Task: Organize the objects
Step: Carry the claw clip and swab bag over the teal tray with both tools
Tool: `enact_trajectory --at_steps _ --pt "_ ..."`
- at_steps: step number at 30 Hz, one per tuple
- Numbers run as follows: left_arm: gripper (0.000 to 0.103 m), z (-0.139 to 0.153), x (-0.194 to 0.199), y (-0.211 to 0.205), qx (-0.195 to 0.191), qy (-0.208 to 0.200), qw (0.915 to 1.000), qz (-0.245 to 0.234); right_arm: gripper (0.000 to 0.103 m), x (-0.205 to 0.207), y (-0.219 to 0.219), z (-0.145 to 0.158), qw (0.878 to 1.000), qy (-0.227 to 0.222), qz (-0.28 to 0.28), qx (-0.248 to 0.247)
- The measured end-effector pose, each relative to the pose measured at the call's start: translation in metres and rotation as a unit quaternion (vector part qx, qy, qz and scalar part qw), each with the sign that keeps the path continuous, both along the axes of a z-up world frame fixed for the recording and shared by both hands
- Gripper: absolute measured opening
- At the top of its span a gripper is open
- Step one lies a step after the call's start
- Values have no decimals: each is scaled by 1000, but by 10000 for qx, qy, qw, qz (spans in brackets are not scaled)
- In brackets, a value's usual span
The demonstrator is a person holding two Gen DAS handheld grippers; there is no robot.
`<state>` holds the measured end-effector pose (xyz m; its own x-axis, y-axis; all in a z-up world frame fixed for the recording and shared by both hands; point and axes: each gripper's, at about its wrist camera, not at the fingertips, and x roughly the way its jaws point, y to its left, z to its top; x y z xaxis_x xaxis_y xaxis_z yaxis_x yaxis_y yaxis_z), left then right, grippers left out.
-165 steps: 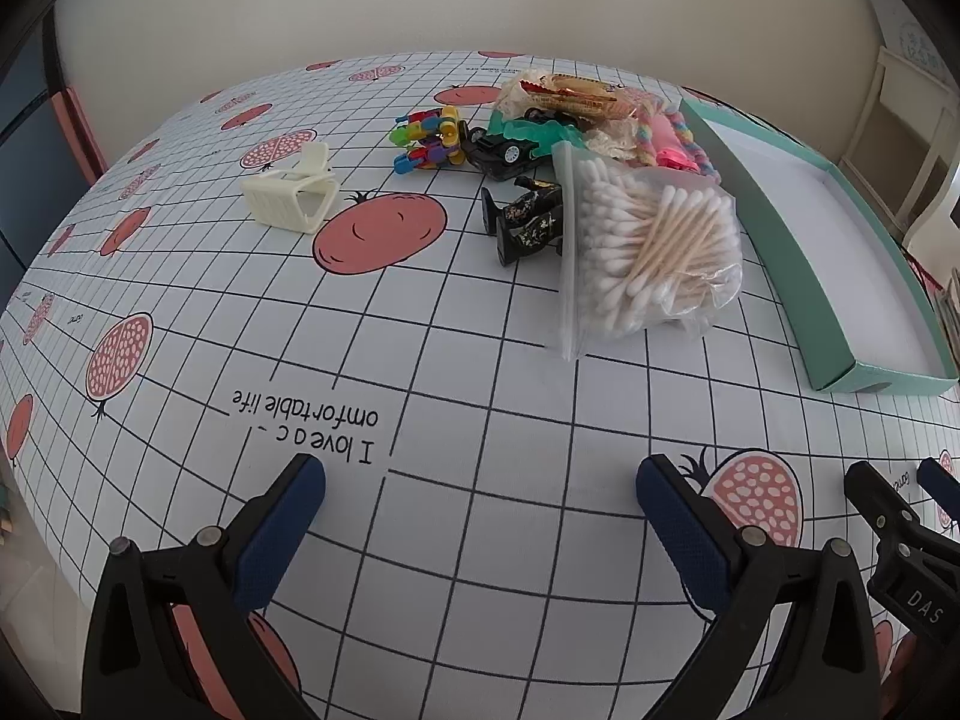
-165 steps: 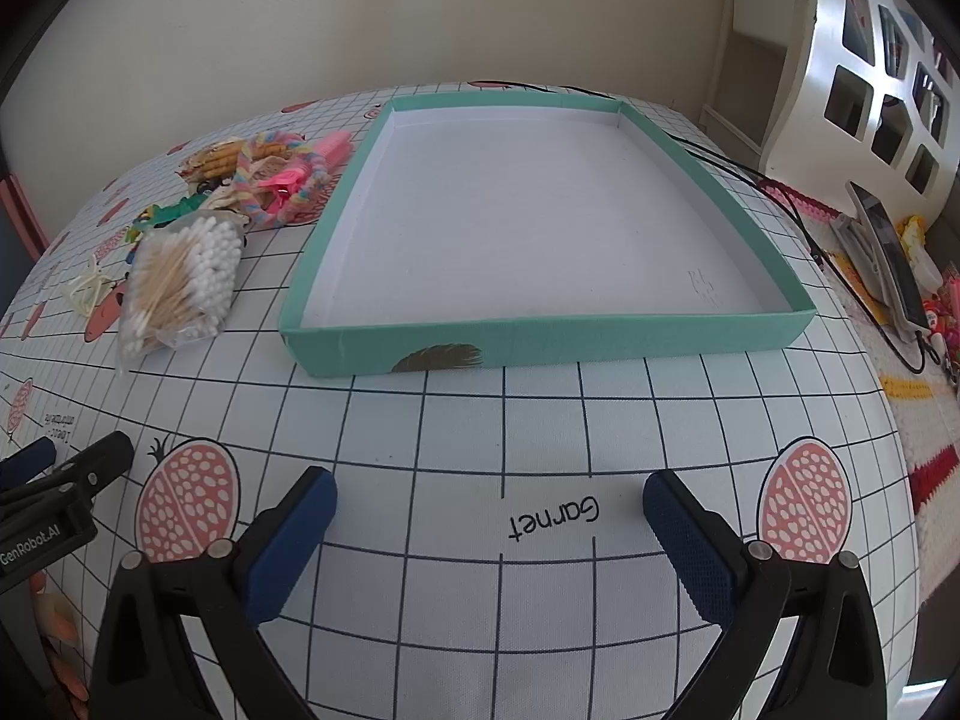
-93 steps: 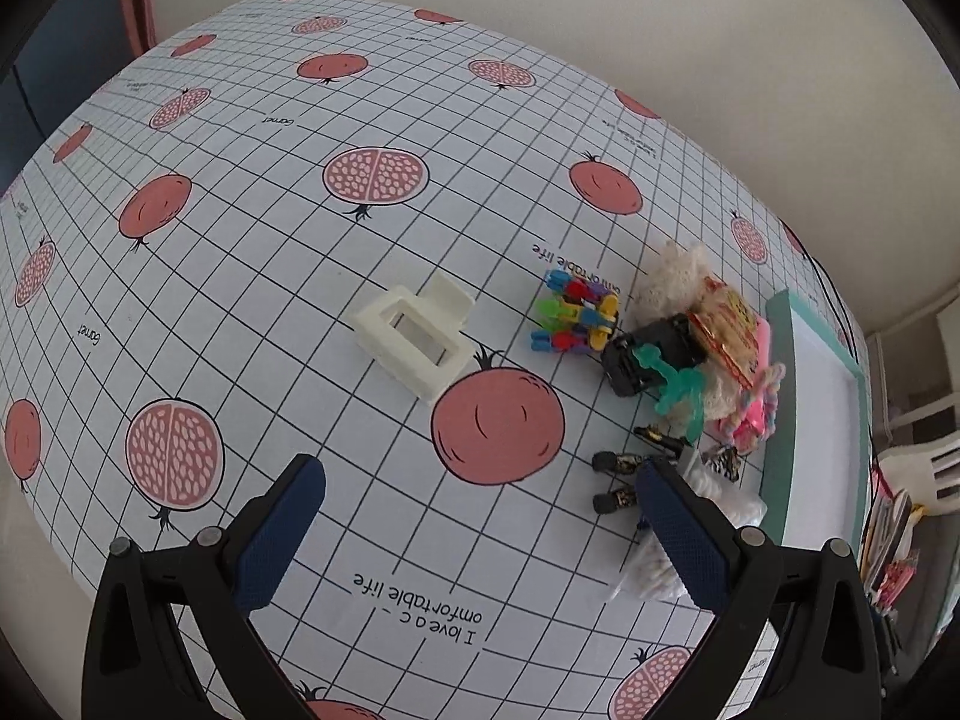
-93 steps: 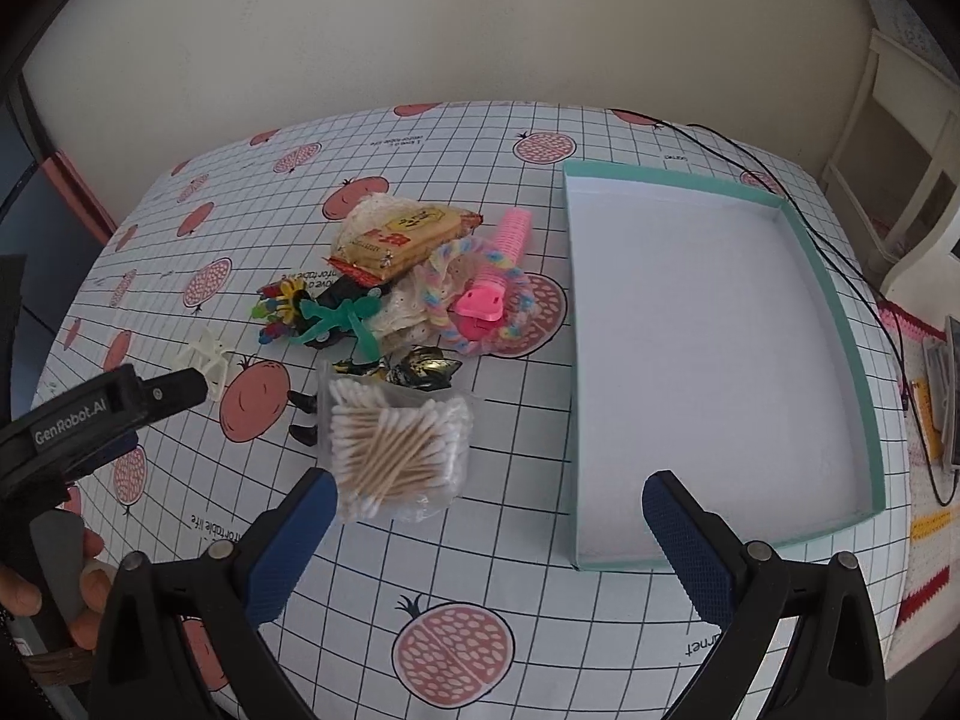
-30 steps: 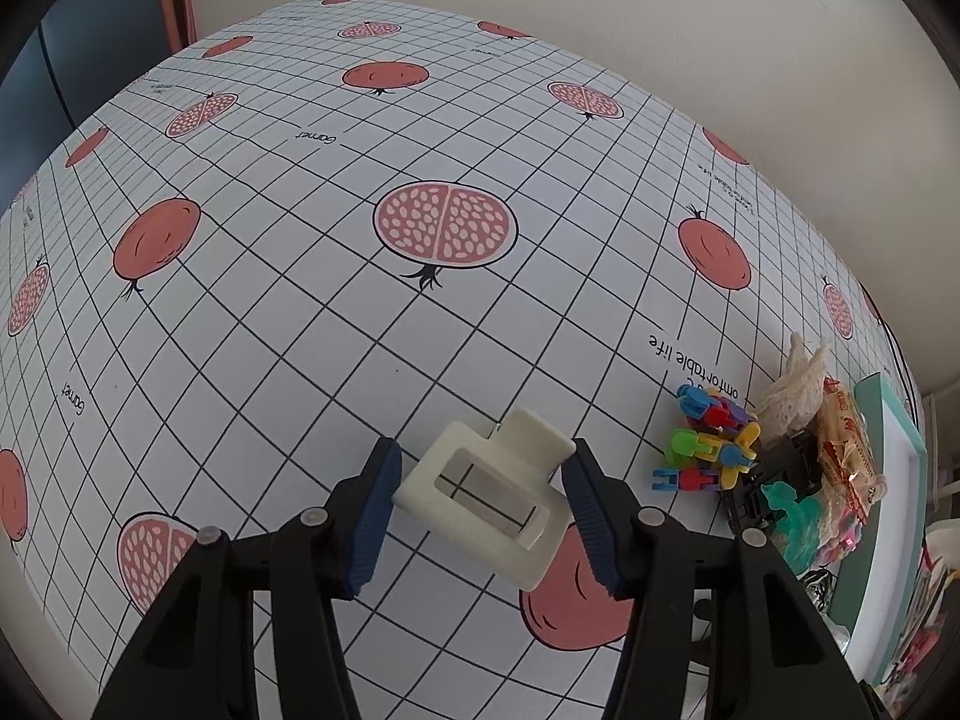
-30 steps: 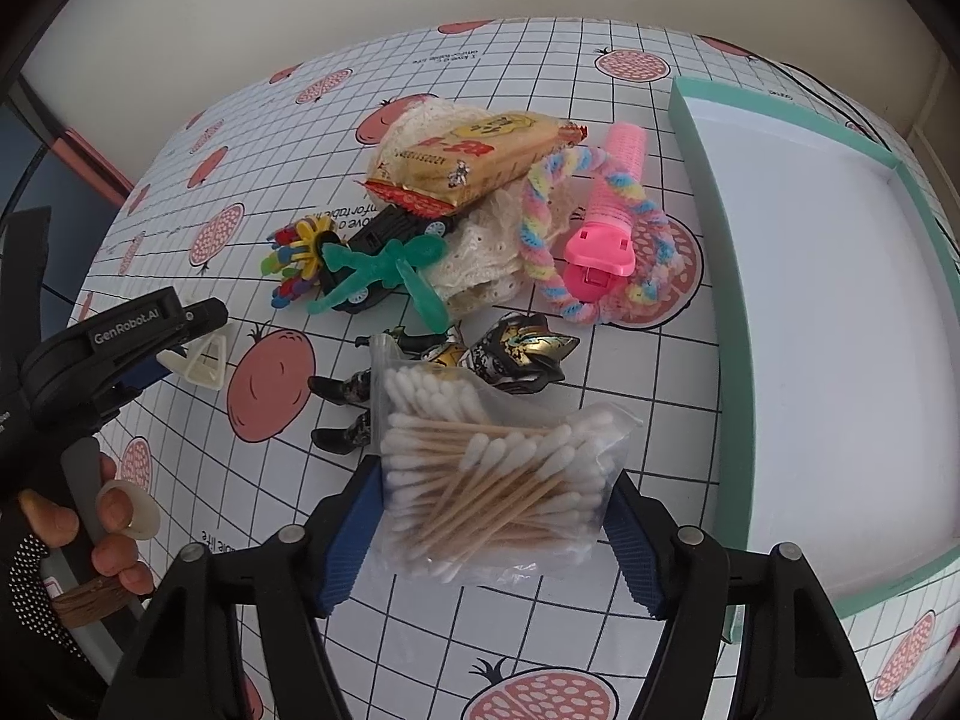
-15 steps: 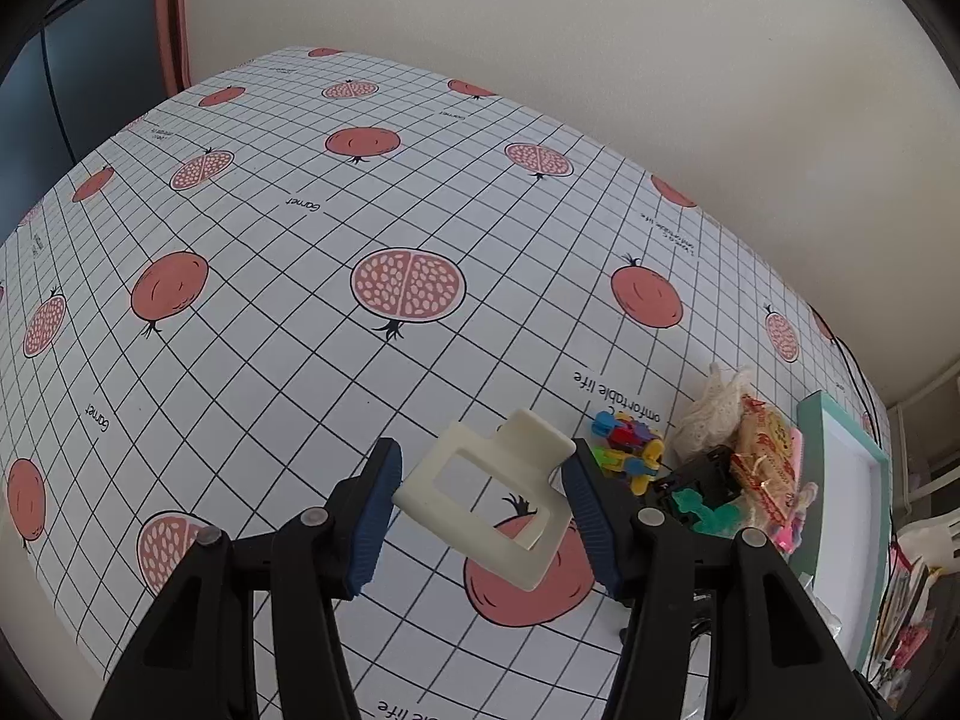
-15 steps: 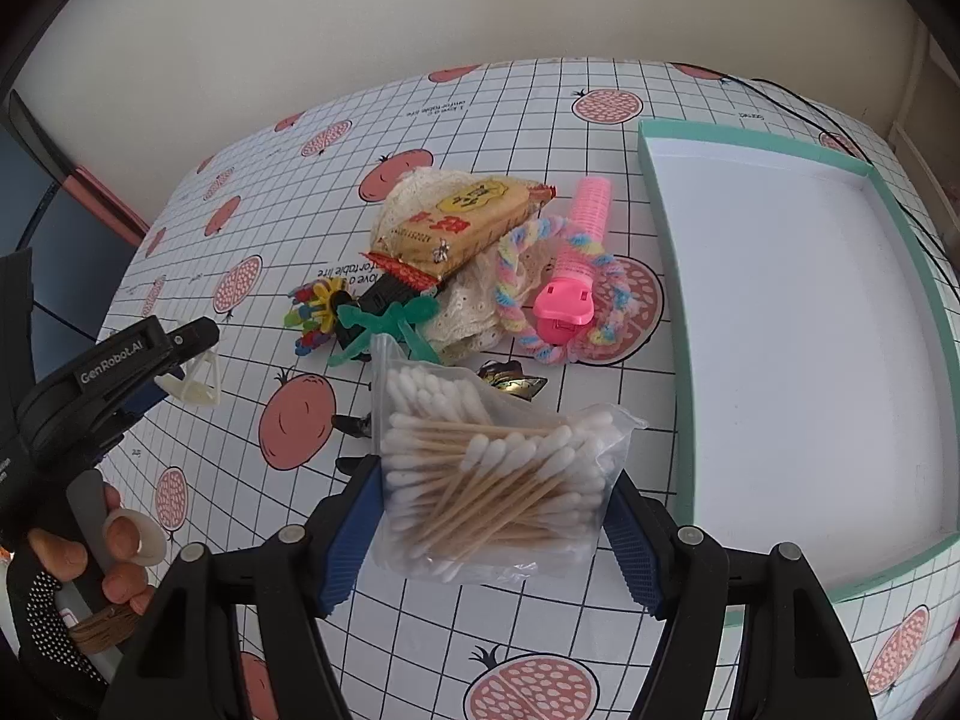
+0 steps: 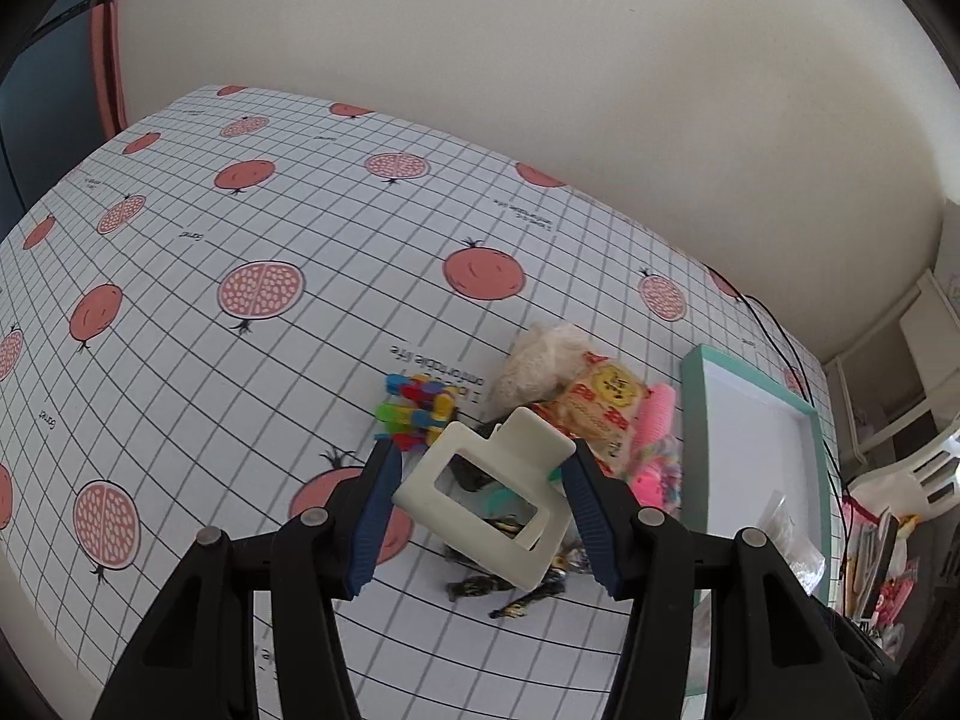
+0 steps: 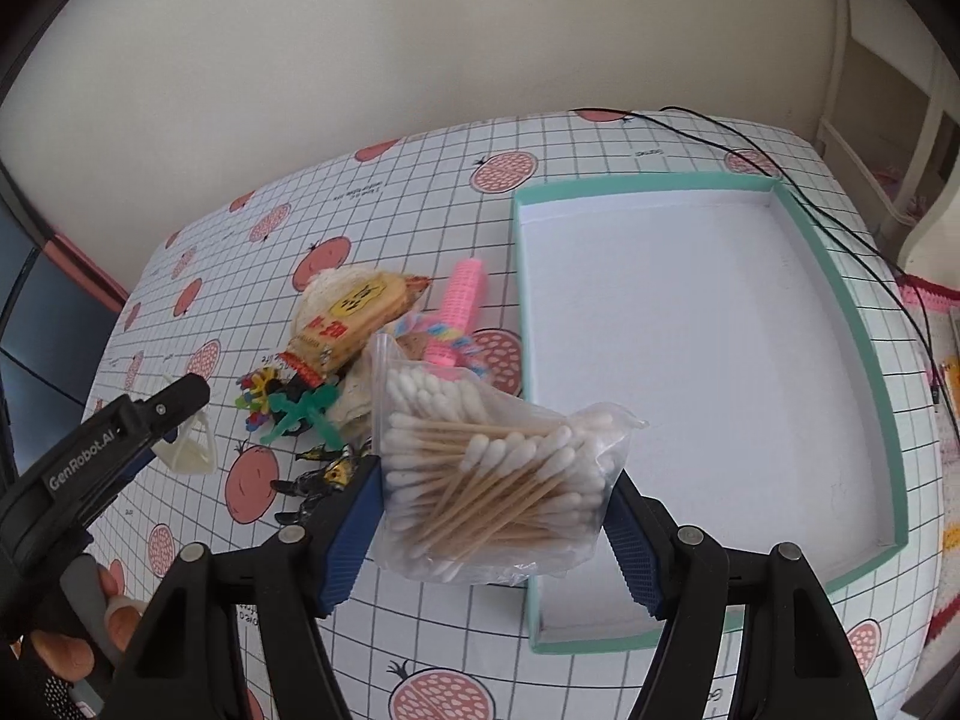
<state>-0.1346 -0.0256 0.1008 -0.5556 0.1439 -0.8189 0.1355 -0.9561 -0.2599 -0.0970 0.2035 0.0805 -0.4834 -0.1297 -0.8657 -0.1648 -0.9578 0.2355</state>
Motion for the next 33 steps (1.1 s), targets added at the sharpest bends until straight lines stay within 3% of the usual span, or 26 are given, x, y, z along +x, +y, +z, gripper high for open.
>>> enact_trajectory --at_steps 7,16,27,33 --pt "57 6 4 55 212 23 9990 -405 73 5 57 2 9981 38 -581 -177" --pt "57 17 0 107 166 144 9961 -859 73 14 113 8 9929 164 -1165 -186" --pt "57 14 -32 154 215 153 9927 -1174 73 -14 122 18 9929 234 -1131 290" --pt "57 1 -52 175 359 104 9910 -1289 73 -38 134 6 9920 219 -1228 175"
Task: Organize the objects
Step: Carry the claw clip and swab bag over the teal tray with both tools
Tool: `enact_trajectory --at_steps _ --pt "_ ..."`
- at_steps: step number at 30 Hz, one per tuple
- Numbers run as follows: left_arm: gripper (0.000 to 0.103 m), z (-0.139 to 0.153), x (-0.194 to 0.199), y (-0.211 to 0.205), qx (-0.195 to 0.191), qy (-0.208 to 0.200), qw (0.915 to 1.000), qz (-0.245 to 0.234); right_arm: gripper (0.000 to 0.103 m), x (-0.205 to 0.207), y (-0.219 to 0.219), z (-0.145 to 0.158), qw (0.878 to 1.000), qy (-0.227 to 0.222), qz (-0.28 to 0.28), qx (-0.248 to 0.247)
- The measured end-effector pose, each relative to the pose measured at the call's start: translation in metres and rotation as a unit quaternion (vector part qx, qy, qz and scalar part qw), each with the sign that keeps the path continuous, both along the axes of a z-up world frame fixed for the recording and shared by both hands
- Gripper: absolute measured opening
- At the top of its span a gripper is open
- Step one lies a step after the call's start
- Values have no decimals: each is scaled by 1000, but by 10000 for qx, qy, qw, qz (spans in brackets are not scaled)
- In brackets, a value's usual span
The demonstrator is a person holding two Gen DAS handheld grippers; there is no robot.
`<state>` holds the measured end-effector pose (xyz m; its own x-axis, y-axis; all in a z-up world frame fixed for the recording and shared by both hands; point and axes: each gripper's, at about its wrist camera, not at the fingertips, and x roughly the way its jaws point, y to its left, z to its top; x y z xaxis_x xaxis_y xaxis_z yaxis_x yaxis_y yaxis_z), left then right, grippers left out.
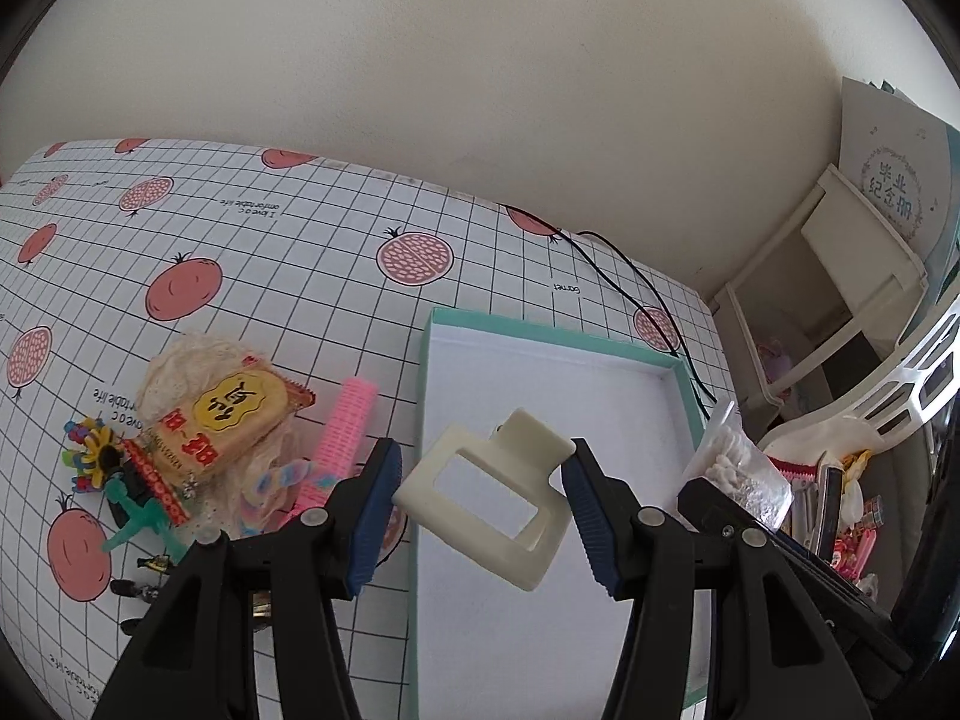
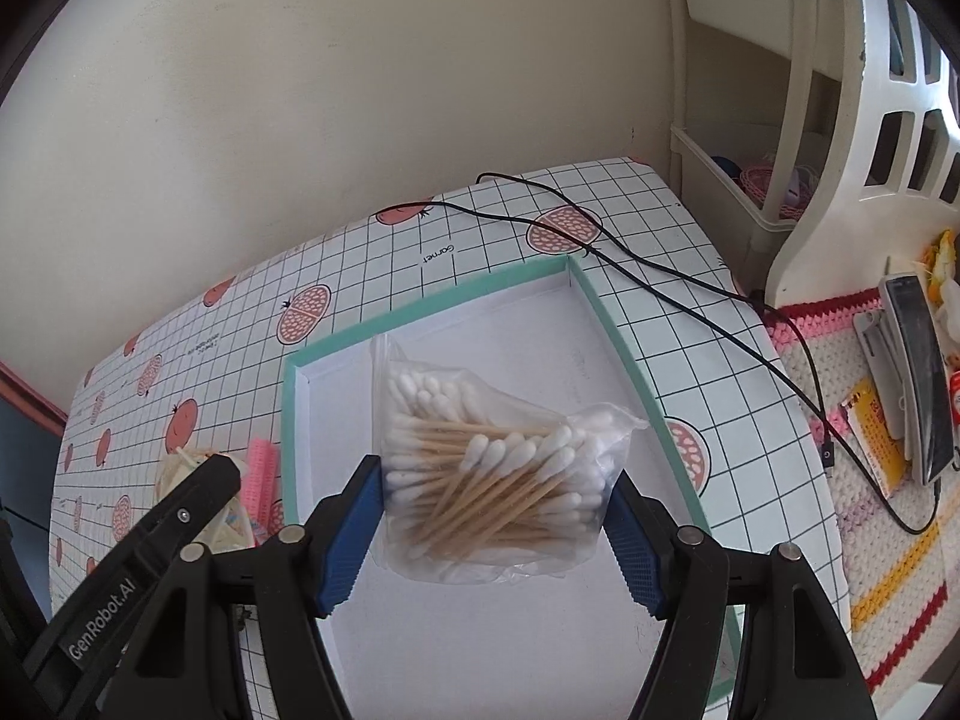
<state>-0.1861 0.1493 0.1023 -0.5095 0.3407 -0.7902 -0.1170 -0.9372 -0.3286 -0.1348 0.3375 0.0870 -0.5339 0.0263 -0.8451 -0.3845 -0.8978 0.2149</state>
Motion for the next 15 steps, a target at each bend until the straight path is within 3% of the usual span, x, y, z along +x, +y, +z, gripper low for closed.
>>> enact_trajectory --at_steps 15 --pt "57 -42 -37 35 153 -238 9995 -171 73 -36 18 -45 9993 -241 20 296"
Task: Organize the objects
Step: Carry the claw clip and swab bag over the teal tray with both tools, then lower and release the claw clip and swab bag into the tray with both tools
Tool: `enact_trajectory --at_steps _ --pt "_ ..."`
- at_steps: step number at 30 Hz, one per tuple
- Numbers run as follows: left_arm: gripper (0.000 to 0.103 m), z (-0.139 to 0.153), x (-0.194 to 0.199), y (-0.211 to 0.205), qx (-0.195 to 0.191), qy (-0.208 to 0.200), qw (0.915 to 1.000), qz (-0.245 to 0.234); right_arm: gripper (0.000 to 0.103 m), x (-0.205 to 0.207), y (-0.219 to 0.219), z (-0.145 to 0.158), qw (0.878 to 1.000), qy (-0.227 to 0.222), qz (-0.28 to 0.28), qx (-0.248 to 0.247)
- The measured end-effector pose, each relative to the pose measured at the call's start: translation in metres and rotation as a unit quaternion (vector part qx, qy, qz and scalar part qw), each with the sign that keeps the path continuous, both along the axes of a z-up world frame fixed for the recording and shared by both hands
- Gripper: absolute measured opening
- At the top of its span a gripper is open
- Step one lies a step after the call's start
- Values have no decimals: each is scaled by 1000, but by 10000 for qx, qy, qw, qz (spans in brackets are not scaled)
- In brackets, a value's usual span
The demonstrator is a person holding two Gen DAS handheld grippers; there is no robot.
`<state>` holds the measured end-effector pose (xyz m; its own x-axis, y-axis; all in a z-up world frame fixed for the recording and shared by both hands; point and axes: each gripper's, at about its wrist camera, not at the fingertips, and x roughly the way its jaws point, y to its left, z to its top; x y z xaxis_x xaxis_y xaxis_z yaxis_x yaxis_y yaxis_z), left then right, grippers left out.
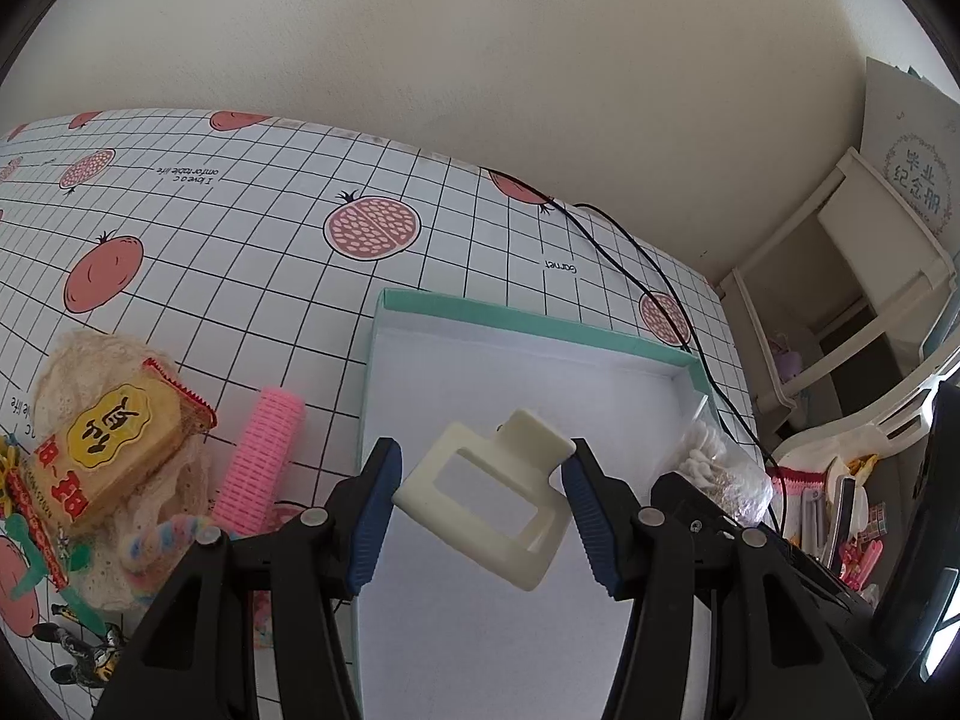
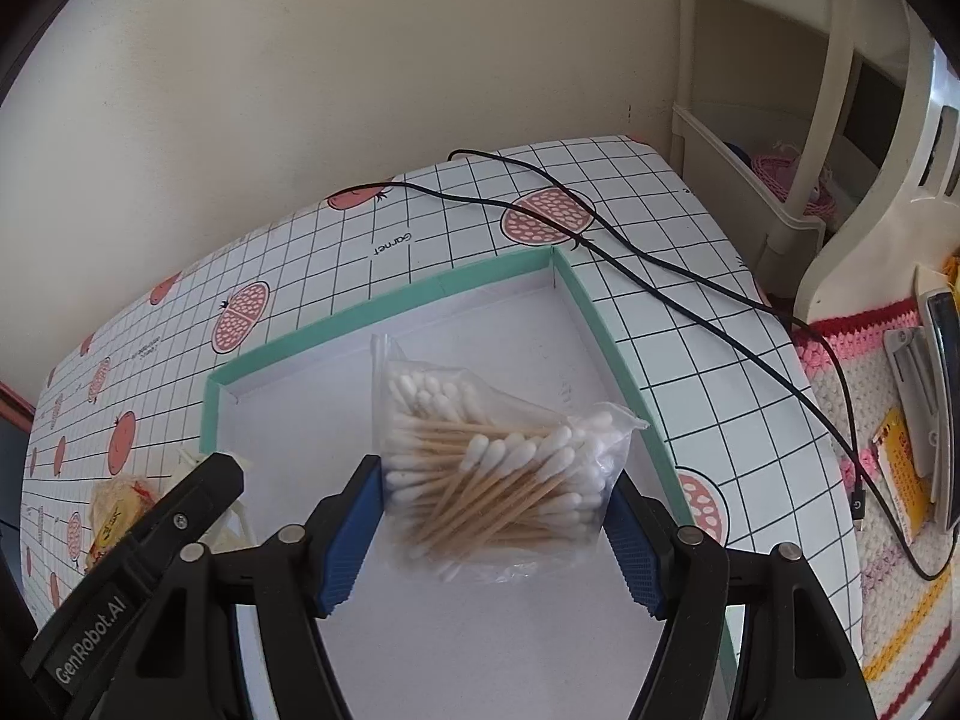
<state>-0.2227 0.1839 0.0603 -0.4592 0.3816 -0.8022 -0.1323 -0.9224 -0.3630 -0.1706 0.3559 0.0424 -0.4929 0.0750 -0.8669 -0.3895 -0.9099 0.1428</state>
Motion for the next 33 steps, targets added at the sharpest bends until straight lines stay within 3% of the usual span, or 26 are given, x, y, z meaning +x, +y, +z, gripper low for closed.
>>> enact_trajectory --at_steps 19,33 --pt "58 -17 -8 8 9 -156 9997 -193 74 -6 11 -15 9999 -37 30 -136" --pt "62 24 -10 -5 23 43 10000 -74 76 5 18 31 9993 295 -17 -212"
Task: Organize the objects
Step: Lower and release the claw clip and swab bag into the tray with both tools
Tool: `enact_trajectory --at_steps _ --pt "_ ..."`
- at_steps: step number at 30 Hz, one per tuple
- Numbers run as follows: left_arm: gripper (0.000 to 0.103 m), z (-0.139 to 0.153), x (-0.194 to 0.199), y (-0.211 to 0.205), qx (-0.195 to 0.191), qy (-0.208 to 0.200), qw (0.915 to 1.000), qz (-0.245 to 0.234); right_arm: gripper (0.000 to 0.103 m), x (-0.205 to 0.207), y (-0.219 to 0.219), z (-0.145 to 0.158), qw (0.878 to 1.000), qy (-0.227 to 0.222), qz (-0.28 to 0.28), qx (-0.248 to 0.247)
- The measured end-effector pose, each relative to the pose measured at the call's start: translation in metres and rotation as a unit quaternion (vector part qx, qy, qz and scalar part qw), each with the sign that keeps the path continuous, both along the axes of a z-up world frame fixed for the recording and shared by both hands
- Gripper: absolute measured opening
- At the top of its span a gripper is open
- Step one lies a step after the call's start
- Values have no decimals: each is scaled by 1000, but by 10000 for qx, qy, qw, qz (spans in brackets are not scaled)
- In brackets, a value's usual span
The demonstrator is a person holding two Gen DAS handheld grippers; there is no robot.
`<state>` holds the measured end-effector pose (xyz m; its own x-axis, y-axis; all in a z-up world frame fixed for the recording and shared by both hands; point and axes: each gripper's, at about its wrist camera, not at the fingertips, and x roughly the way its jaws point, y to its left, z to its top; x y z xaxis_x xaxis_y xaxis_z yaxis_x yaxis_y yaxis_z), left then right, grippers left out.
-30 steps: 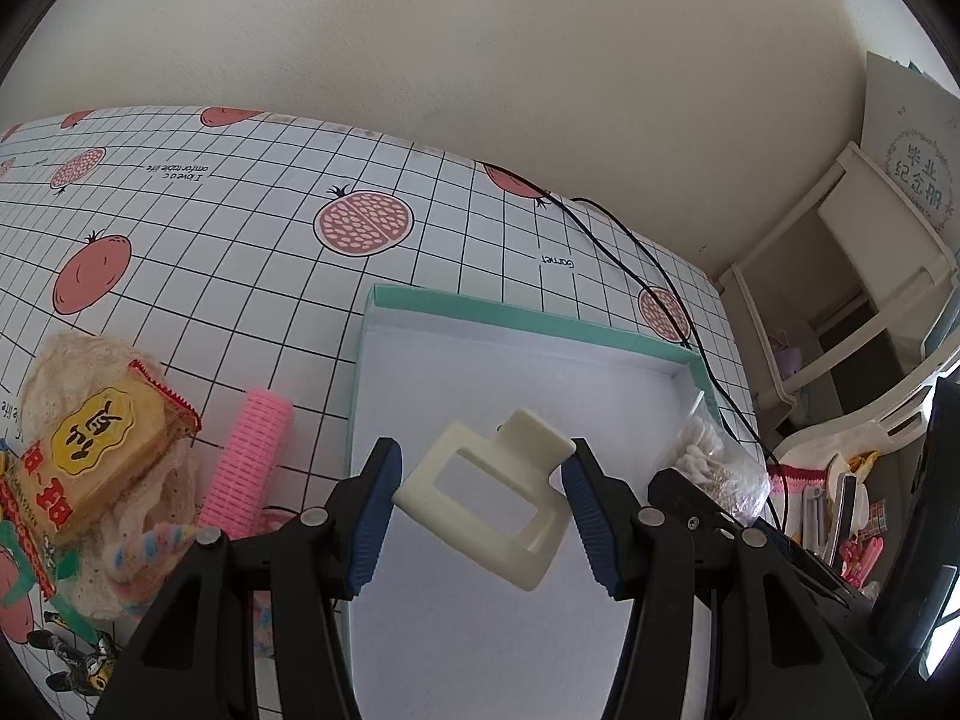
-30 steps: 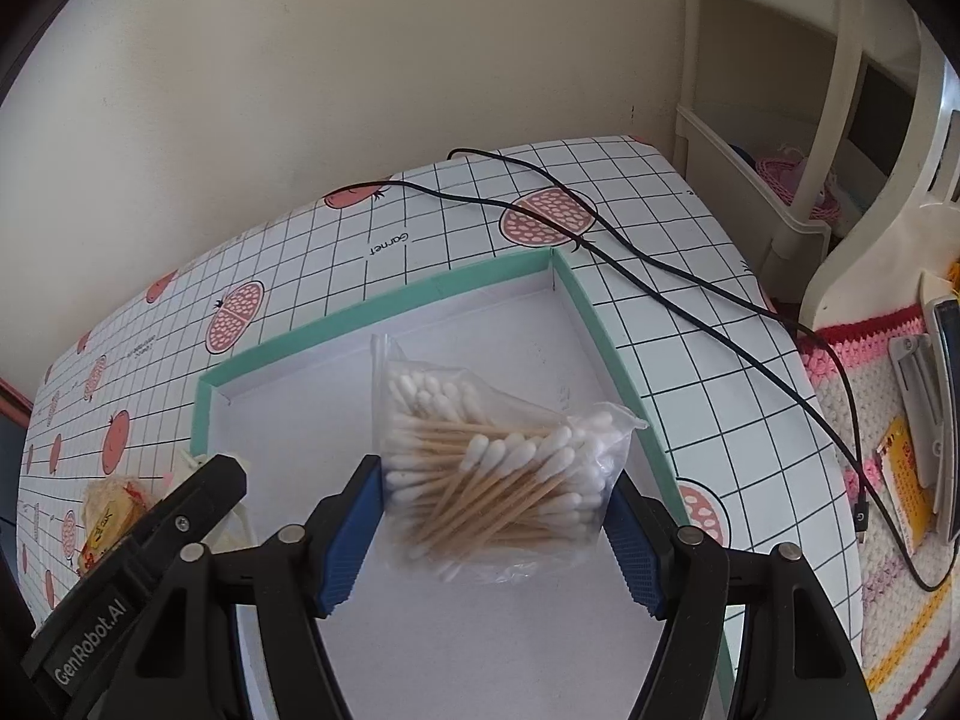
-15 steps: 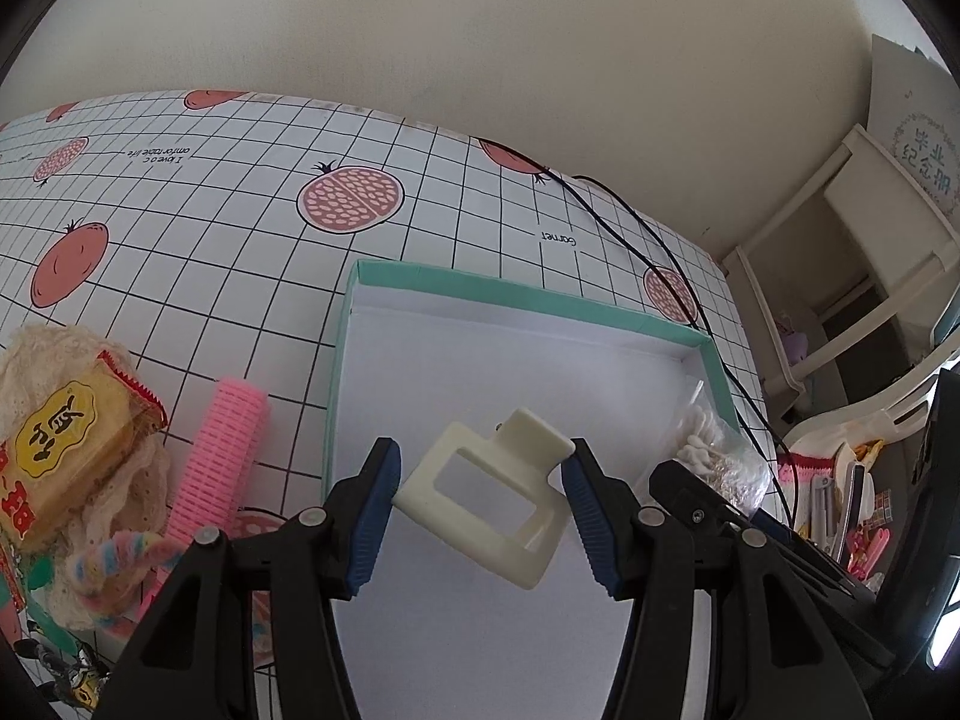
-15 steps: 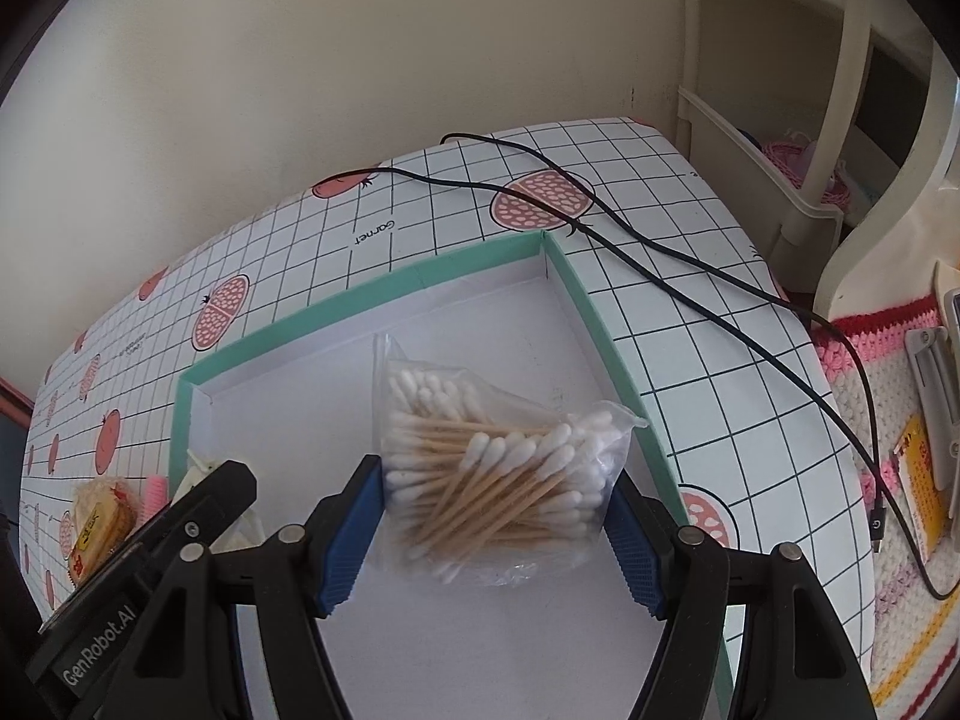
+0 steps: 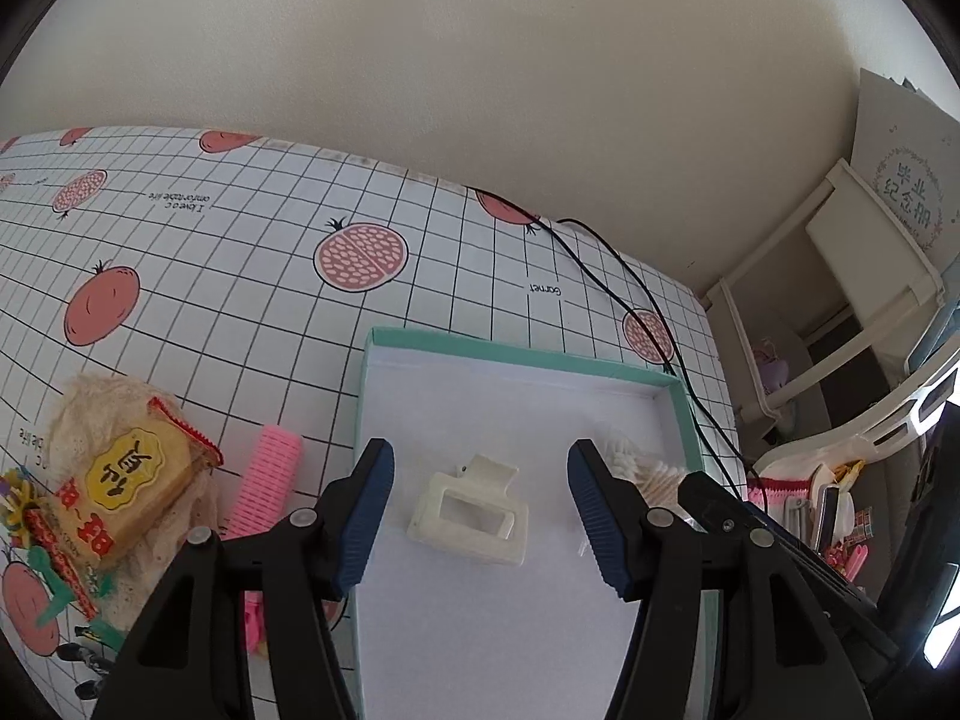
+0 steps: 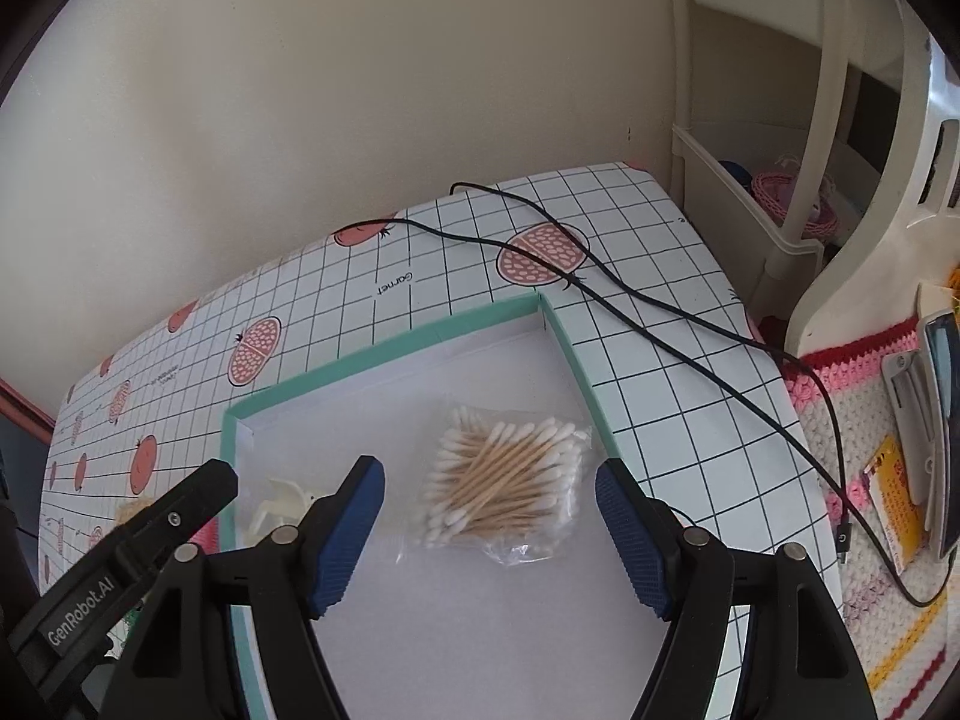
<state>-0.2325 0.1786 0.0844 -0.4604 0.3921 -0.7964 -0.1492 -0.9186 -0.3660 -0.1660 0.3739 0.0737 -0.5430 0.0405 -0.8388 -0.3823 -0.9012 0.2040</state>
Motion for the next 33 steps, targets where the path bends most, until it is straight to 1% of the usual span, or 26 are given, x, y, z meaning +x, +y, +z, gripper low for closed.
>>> enact_trajectory --at_steps 4,9,12,14,19,21,22,23,30,33 --pt "62 13 -1 -5 -214 113 9997 37 76 3 2 10 10000 23 13 -67" --pt "62 20 -2 -11 -438 179 9988 86 76 5 3 12 10000 -38 -8 -15" --pt "66 21 -4 -14 -507 169 9985 117 77 4 2 11 10000 -77 3 18" --pt "69 20 -4 -15 -580 164 9981 137 83 4 1 9 10000 -89 22 37" --pt "71 15 -6 -19 -737 86 9970 210 93 3 -2 5 9998 -130 68 154" --pt "81 13 -7 -21 -792 74 9965 260 99 3 -2 4 9997 -124 70 180" --pt "92 13 -7 -22 -810 95 9962 292 103 2 -2 3 9997 -117 63 182" --pt "94 13 -6 -23 -822 133 9960 309 103 2 -2 3 9998 -113 69 176" --pt "95 12 -7 -26 -960 224 9943 408 103 2 -2 0 9998 -117 61 147" --pt "95 13 -7 -28 -933 244 9943 451 103 1 -2 -2 9998 -136 45 133"
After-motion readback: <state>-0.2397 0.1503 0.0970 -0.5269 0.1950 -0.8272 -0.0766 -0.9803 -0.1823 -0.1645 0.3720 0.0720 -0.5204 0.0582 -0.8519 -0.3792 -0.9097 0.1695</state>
